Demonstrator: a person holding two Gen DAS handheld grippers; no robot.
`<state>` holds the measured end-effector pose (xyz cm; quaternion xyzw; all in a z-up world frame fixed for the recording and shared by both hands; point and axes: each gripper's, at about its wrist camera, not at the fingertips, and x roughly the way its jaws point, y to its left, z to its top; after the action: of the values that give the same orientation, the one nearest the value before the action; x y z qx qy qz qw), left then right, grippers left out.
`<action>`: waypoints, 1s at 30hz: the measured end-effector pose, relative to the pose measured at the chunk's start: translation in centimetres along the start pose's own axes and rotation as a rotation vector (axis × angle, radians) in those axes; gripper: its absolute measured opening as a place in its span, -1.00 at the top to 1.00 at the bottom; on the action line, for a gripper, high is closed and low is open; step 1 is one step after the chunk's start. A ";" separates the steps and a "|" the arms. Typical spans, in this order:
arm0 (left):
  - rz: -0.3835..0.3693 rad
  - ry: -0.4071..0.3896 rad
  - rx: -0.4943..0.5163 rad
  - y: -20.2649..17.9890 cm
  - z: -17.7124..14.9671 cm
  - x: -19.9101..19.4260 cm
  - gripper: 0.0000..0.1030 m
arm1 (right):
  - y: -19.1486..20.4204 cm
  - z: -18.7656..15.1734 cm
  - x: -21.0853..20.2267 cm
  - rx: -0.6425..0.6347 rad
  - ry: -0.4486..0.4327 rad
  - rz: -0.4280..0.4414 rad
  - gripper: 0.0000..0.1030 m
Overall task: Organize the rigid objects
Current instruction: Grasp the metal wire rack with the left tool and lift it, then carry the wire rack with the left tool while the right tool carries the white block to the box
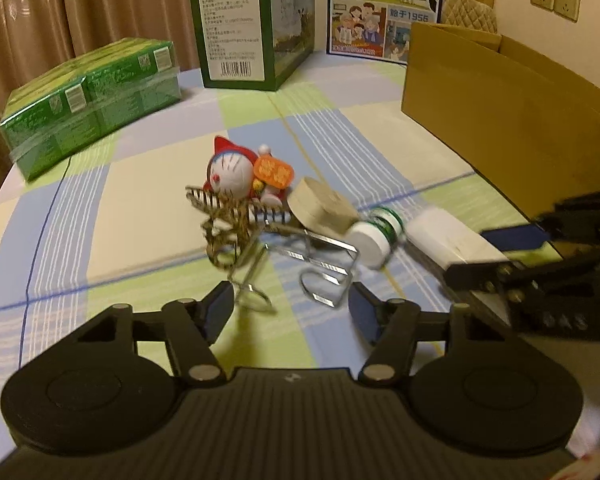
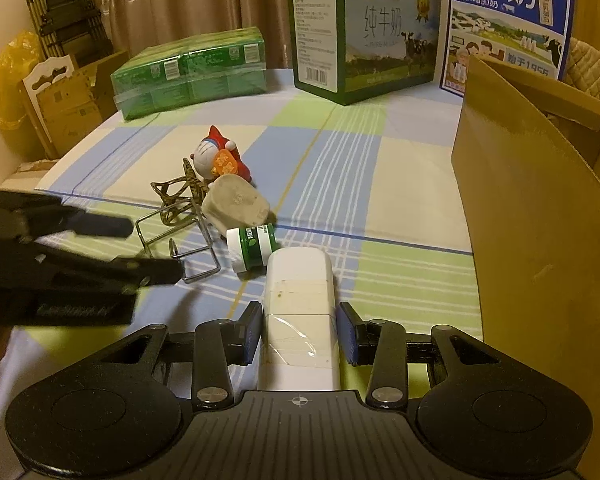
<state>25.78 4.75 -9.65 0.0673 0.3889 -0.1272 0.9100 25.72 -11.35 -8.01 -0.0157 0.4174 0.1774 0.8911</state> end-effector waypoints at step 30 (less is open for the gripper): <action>-0.044 0.052 -0.014 -2.1 -3.0 -4.0 -0.32 | -0.5 -1.2 -2.2 0.025 0.012 0.018 0.28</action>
<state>20.45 4.09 -8.89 0.0554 0.4146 -0.1425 0.8970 23.63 -12.68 -7.20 -0.0017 0.4250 0.1803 0.8871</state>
